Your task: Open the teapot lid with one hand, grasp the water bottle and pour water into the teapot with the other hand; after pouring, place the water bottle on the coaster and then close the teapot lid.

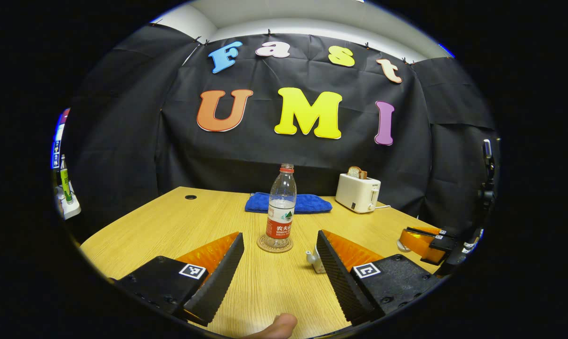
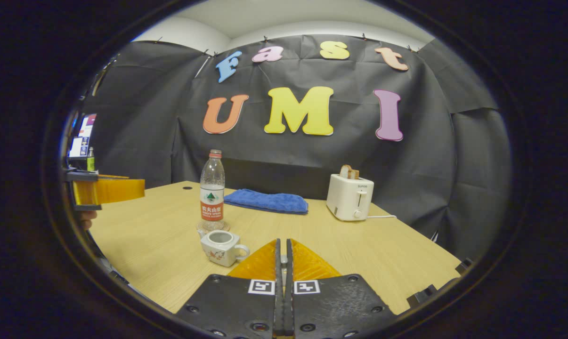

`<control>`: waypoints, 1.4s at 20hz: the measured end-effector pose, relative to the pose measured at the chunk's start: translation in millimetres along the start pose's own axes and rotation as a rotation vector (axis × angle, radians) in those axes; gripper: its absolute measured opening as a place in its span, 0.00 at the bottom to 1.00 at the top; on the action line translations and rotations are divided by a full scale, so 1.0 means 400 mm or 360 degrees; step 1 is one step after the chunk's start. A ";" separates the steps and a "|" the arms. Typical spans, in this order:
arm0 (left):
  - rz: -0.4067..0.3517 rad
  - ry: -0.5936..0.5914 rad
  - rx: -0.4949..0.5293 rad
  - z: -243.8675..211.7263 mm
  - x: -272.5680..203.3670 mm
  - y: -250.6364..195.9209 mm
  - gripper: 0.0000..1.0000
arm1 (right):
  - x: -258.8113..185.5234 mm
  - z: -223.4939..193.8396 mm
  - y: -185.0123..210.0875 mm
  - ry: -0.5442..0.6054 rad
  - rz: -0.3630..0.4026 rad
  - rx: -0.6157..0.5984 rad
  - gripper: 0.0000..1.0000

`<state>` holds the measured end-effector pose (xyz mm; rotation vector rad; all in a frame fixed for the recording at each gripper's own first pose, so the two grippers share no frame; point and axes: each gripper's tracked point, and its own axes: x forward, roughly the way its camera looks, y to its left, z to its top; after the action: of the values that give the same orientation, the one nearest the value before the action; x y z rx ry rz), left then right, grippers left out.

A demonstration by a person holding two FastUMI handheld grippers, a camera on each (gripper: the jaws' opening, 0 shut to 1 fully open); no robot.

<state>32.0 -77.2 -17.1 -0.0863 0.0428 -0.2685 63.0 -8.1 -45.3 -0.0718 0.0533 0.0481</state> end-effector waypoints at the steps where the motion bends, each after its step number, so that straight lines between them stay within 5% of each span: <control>1: 0.0012 0.0014 0.0020 -0.006 -0.020 0.008 0.97 | 0.010 0.000 0.012 0.0006 0.0009 -0.0006 0.00; 12: 0.0098 0.0014 0.0086 0.054 -0.133 0.105 0.97 | 0.136 0.043 0.211 0.0060 0.0319 0.0044 0.00; 28: 0.0143 -0.0022 0.0149 0.077 -0.158 0.184 0.97 | 0.246 0.004 0.286 0.0168 0.0284 0.0115 0.02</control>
<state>-7.9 12.8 8.9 0.0070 0.0202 -0.1796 155.5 110.6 -57.1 0.0029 0.1667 0.2209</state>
